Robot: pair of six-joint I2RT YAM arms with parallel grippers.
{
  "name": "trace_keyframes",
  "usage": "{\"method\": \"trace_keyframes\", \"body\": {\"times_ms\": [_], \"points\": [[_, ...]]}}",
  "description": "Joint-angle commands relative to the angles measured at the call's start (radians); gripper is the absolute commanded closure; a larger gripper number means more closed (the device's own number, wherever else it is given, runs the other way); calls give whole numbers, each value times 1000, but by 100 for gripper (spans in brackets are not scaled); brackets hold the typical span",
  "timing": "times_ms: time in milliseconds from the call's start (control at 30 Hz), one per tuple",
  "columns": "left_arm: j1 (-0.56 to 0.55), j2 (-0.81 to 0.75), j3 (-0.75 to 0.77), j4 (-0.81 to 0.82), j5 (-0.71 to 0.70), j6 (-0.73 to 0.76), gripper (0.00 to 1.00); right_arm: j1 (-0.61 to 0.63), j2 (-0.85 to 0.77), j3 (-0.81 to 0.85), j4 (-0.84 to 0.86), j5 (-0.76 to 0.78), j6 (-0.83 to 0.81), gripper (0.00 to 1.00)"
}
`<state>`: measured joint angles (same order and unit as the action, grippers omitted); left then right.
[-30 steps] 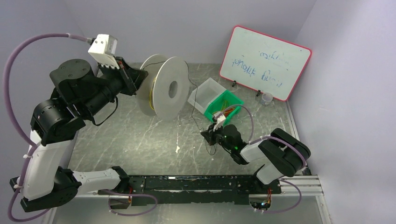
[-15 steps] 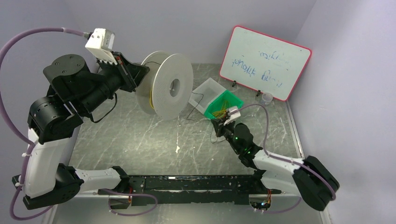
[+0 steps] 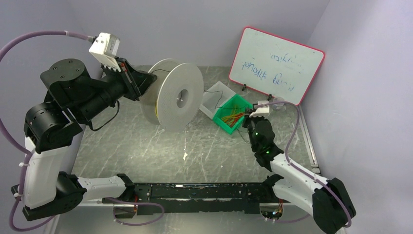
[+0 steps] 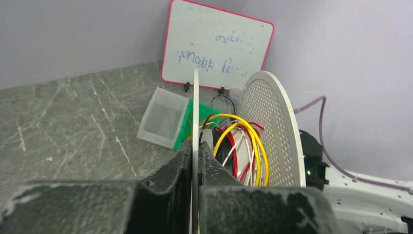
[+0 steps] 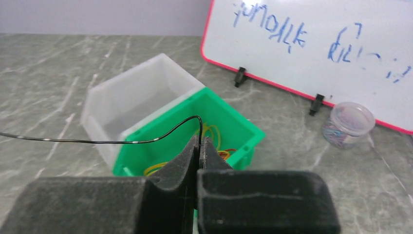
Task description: Wrap the cables
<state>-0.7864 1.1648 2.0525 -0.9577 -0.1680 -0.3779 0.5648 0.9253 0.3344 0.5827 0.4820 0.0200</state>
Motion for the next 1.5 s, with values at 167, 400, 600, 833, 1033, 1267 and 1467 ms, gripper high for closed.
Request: {"method": "trace_keyframes", "body": {"times_ms": [167,400,600,833,1033,1267,1467], "points": [[6,-37,41,98,211,-53,93,-127,163,-15,96,-278,91,100],[7,-39,27,149,268,-93,93,-101,254,-102,235,-542,282,100],[7,-33,-14,223,234,-118,93,116,278,-163,279,-441,329,100],[7,-46,-109,299,76,-108,93,210,163,-251,270,-417,434,100],[7,-63,-227,384,-77,-76,93,278,-30,-279,118,-377,487,100],[6,-69,-313,450,-193,-31,93,332,-261,-306,-108,-340,561,100],[6,-38,-308,456,-261,0,93,366,-385,-289,-274,-380,607,100]]}}
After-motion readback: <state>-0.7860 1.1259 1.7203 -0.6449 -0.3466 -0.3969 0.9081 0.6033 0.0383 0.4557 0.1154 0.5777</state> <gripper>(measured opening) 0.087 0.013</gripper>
